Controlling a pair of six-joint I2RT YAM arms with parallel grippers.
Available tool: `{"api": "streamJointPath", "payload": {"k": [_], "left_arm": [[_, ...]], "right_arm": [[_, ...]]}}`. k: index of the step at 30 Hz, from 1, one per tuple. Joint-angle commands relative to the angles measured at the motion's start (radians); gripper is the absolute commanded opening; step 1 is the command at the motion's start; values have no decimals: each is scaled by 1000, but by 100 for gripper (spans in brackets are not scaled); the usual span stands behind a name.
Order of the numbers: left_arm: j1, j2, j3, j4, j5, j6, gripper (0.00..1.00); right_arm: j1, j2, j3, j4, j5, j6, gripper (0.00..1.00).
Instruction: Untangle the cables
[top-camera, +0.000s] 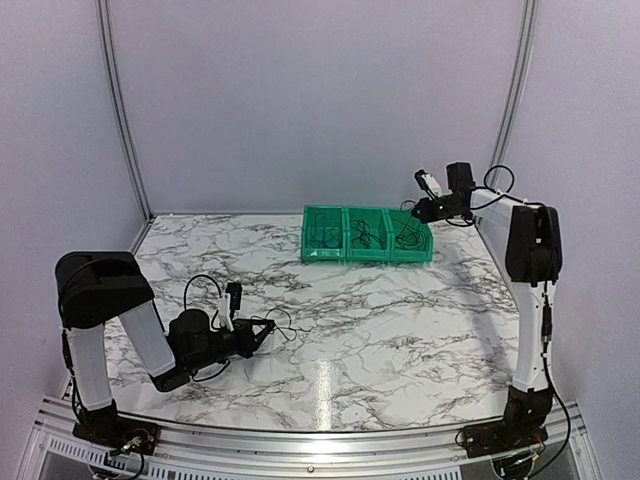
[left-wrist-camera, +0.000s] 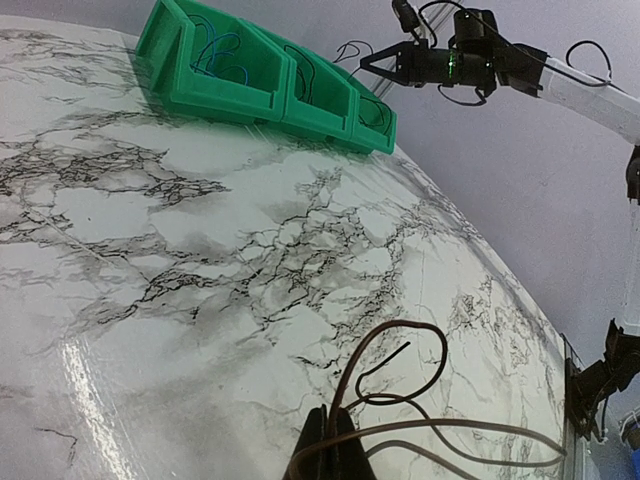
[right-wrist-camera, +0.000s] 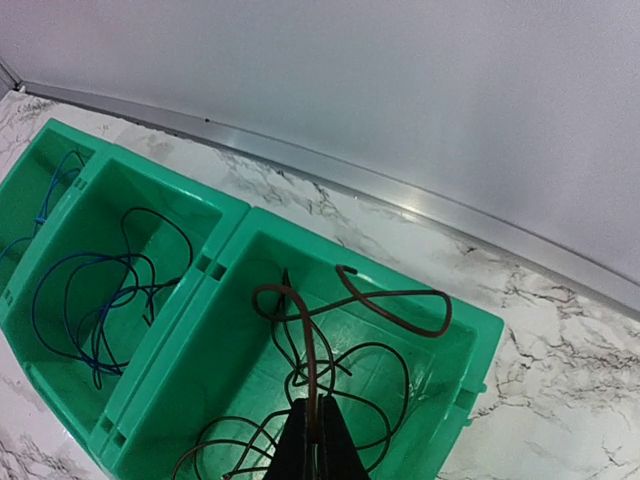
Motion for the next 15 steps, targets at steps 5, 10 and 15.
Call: {"api": "streamJointPath", "payload": {"k": [5,10,15], "left_arm": [[-4,1,9,-28,14,-4,0],[-4,0,28,-46,20,1,0],[-5,0,39,-55,27,2,0]], "right_arm": [[7,59,52,-63,27,9,0],[13,51,33,-98,36,-19,0],[16,4,-10,-114,45,-33,16]]}}
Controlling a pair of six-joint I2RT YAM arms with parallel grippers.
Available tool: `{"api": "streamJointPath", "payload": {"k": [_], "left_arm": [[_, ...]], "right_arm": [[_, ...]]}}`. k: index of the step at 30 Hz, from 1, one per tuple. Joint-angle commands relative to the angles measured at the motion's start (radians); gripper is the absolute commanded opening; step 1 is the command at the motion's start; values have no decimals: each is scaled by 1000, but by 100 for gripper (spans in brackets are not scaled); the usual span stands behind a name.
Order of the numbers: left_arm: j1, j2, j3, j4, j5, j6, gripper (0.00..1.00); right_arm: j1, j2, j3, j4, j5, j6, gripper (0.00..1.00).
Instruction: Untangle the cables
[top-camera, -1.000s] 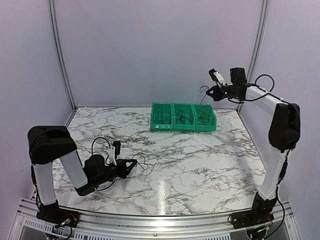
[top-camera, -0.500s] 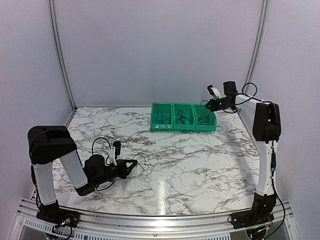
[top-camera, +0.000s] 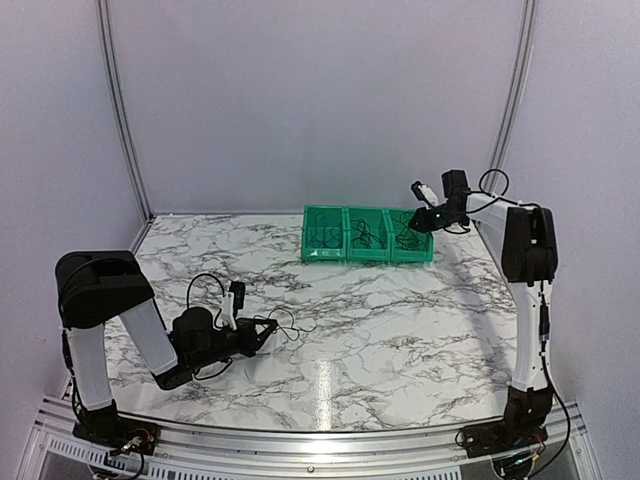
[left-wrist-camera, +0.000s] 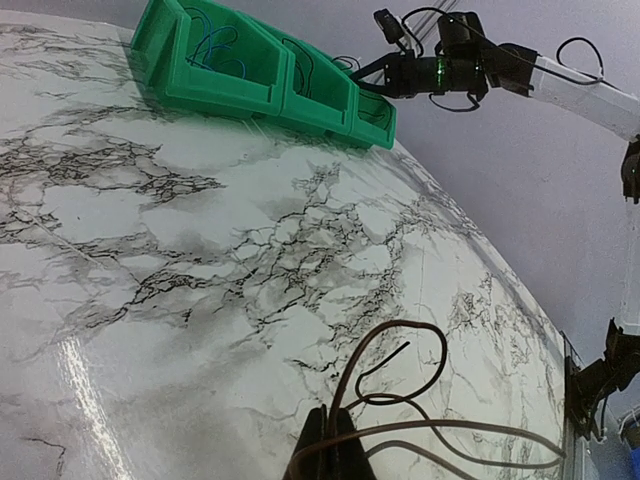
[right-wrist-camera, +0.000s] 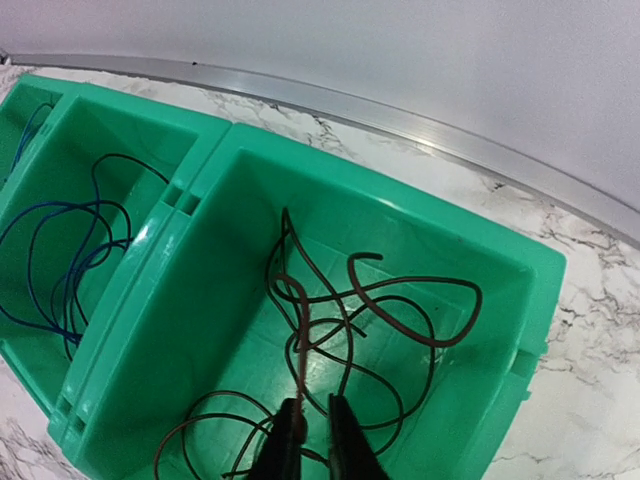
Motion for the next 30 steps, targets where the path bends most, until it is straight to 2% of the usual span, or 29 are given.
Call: {"api": "streamJointPath", "payload": {"k": [1,3,9,13,16,22,30], "left_arm": [[-4,-2,17,-23,17,4,0],[-4,-6,13,-23,17,4,0],[-4,-25,0,-27,11,14,0],[-4,-28,2,-29,10,21,0],[-4,-27,8,-30,15,23,0],[-4,-40,9,-41,17,22,0],[-4,-71,-13,-37,17,4,0]], "right_arm": [[9,-68,-33,-41,31,-17,21],[9,-104,-60,-45,52,-20,30],[9,-251,-150,-77,112,-42,43],[11,-349,-214,-76,103,-53,46],[35,-428,-311,-27,19,-71,47],[242,-511,-490,3,-106,-256,46],[511,-400,-510,-59,-221,-325,50]]}}
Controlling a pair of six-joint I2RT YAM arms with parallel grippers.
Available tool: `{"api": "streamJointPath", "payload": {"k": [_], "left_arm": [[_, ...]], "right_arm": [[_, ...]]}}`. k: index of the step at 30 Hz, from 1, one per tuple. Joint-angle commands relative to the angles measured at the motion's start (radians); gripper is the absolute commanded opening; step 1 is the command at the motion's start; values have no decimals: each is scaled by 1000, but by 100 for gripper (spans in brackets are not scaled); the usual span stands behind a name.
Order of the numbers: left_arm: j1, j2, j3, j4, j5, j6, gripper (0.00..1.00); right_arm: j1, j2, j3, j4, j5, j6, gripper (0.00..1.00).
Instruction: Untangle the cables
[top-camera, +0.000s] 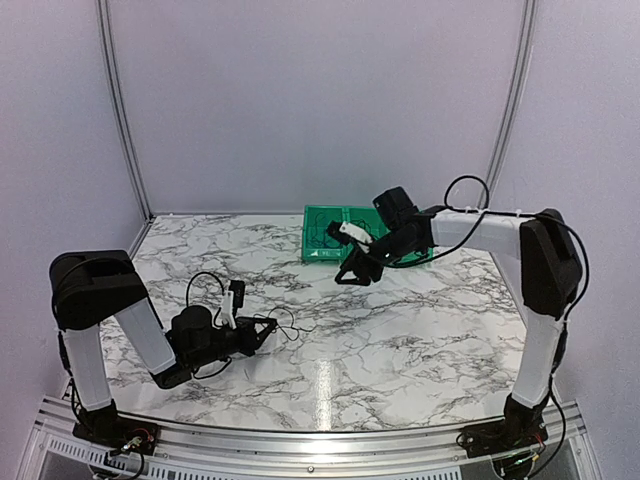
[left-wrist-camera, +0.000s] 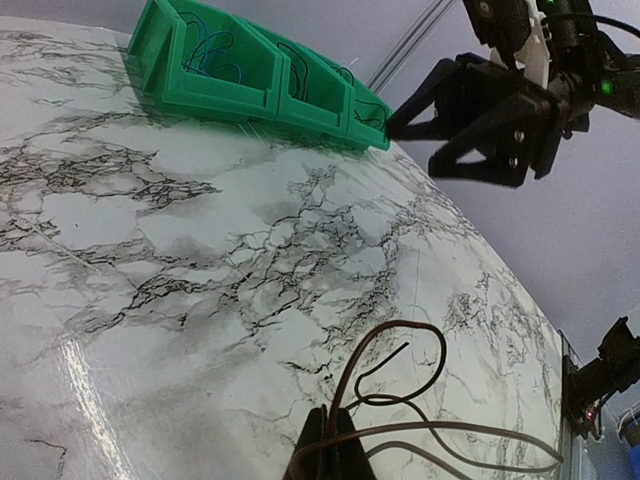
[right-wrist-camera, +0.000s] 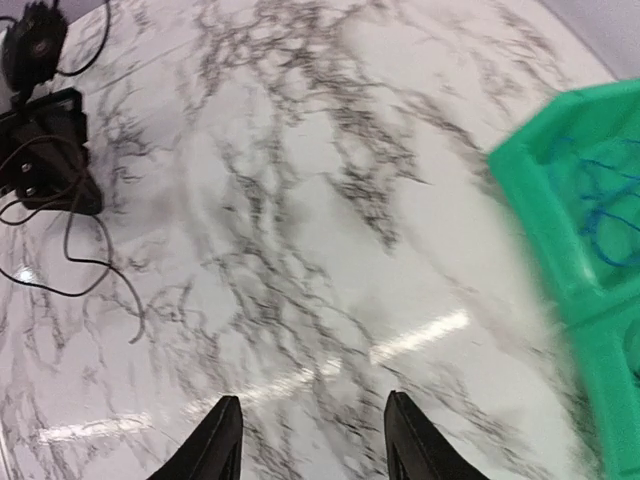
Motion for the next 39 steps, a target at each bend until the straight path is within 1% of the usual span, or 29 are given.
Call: {"api": "streamJointPath", "payload": {"k": [1,5,8,16,22,26,29,33,39], "left_arm": [[-4,-48,-15,-2,15,-2,0],[-4,-64,-17,-2,22,-3,0],[-4,-73,-19,-2,25,-4,0],[-4,-62,-9,-2,36,-4,0],[-4,-59,-6,0,36,-1,0],[-4,-58,-6,0,37,1,0],[-4,-59,-9,0,38,2,0],[-5,-64,-15,0,35,7,0],[-4,-66,-11,0,37,4,0]], "right_arm": [[92,74,27,-53,-99,-61,52],[175,127,47,-83,-65,-95,57],[203,145,54,-89,-64,-95,58],[206,165,59,-99,-130,-75,56],[208,174,74,-156,-210,-122,55],[200,166,87,-159,-166,-114,54],[182,131,87,-151,-170,-109,54],[196,70,44,-124,-153,-114,56],[243,105,30,-144,-137,-132,58]]}}
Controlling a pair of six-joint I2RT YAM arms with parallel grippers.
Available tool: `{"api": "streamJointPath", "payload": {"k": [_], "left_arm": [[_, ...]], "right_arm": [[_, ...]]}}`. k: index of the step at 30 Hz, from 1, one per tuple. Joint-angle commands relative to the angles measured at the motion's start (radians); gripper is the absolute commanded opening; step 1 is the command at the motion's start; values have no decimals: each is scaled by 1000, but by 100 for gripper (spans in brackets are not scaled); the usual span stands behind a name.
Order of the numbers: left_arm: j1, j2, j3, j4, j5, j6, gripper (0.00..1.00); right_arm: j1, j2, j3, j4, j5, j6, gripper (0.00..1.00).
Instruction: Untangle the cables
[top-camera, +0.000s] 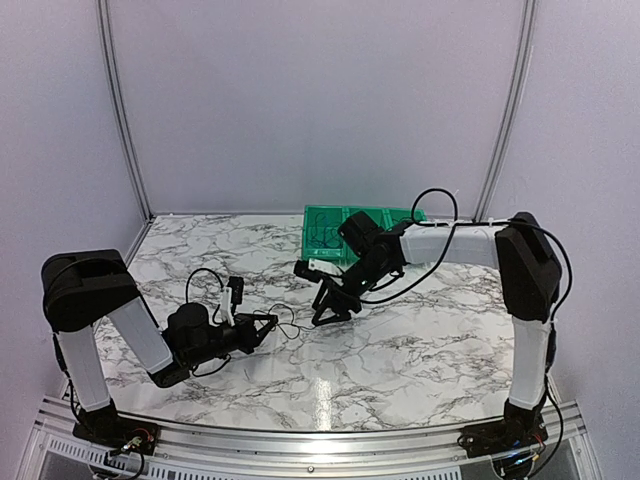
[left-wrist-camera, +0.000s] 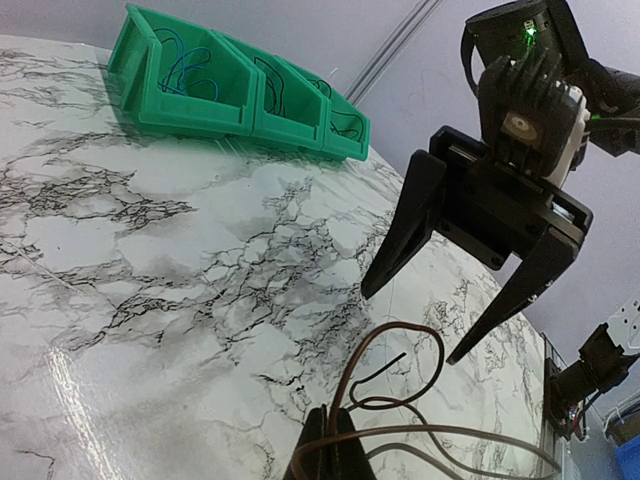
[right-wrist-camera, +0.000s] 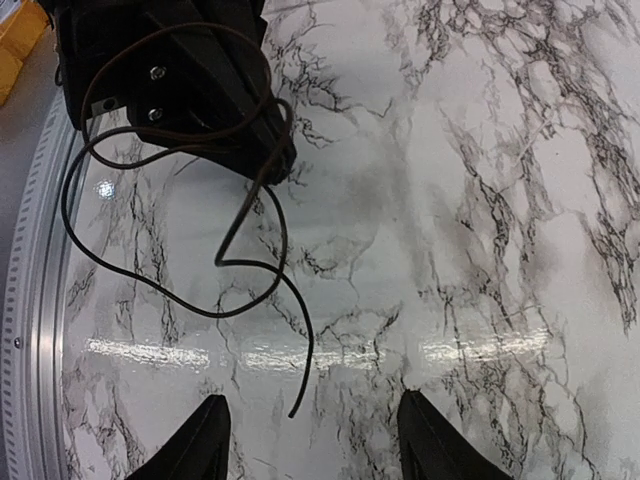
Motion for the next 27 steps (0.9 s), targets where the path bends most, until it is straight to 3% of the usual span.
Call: {"api": "streamJointPath", "payload": {"k": [1,16,24,27], "left_arm": [[-4,-16,-5,0,11,8,0],[-4,-32,-11,0,11,11,0],[-4,-25,-10,2,16,9,0],[-5,-24,-10,3,15,10,0]], "right_arm": [[36,10,-1,-11,14,-19,58],[37,82,32,-6,64,3,54],[37,80,52,-4,32,10,37],[37,88,60,-14,19,6,18]]}}
